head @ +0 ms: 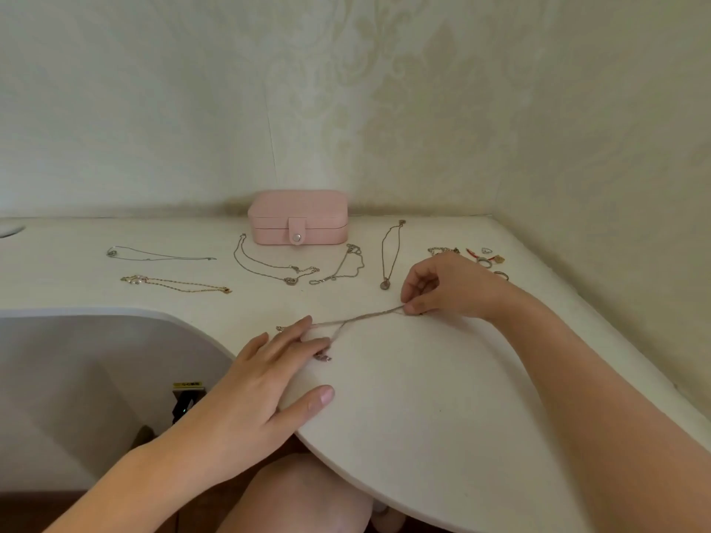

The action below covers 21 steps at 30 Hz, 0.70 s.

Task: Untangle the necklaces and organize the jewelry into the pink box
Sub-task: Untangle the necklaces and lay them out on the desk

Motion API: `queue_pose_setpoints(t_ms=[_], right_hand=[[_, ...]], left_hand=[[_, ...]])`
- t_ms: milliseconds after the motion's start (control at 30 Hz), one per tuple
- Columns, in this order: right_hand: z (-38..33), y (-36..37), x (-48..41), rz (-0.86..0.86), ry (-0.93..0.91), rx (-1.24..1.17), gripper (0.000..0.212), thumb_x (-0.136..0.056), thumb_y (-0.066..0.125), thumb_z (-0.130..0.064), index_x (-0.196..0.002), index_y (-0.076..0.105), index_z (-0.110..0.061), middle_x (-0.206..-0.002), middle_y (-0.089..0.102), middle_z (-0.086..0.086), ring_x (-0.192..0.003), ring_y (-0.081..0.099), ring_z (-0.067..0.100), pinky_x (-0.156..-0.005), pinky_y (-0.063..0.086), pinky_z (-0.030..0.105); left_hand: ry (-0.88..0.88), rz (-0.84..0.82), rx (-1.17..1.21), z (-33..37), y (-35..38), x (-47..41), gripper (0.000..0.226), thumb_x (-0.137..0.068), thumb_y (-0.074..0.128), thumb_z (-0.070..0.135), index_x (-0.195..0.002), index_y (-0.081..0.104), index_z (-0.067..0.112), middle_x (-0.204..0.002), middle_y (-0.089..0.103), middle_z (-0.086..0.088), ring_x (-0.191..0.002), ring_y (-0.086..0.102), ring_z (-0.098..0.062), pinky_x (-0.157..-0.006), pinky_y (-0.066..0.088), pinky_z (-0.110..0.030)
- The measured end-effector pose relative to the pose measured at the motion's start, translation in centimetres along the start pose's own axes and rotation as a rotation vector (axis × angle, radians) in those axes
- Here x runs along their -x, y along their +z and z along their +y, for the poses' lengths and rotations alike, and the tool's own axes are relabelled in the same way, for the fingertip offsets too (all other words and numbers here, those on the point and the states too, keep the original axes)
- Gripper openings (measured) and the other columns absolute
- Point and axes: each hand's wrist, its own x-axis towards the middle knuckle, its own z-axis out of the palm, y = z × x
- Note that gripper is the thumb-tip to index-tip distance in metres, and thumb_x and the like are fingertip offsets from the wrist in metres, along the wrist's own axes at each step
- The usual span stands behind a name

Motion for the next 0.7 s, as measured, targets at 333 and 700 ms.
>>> queue_pose_setpoints(t_ms=[333, 700], right_hand=[[-0.1, -1.6, 1.3, -0.153, 0.123, 0.175, 0.016, -0.072, 0.080, -0.022, -0.086, 0.072, -0.024, -0.089, 0.069, -0.004, -0.075, 0.057, 0.004, -0.074, 0.042, 0.019], [0.3, -4.5, 2.9, -0.217, 0.338, 0.362, 0.016, -0.070, 0.082, -0.022, -0.080, 0.069, -0.023, -0.062, 0.061, -0.012, -0.049, 0.054, 0.000, -0.060, 0.041, 0.018]], left_hand=[[0.025, -0.184, 0.014, 0.1, -2.2, 0.4, 0.046, -0.072, 0.042, 0.076, -0.113, 0.031, 0.059, -0.147, -0.005, 0.029, -0.117, -0.026, 0.031, -0.104, -0.007, -0.004], [-0.067, -0.087, -0.061, -1.3, -2.0, 0.6, 0.062, -0.062, 0.026, 0.091, -0.112, 0.026, 0.056, -0.150, 0.007, 0.022, -0.136, -0.004, 0.014, -0.112, -0.008, -0.020]])
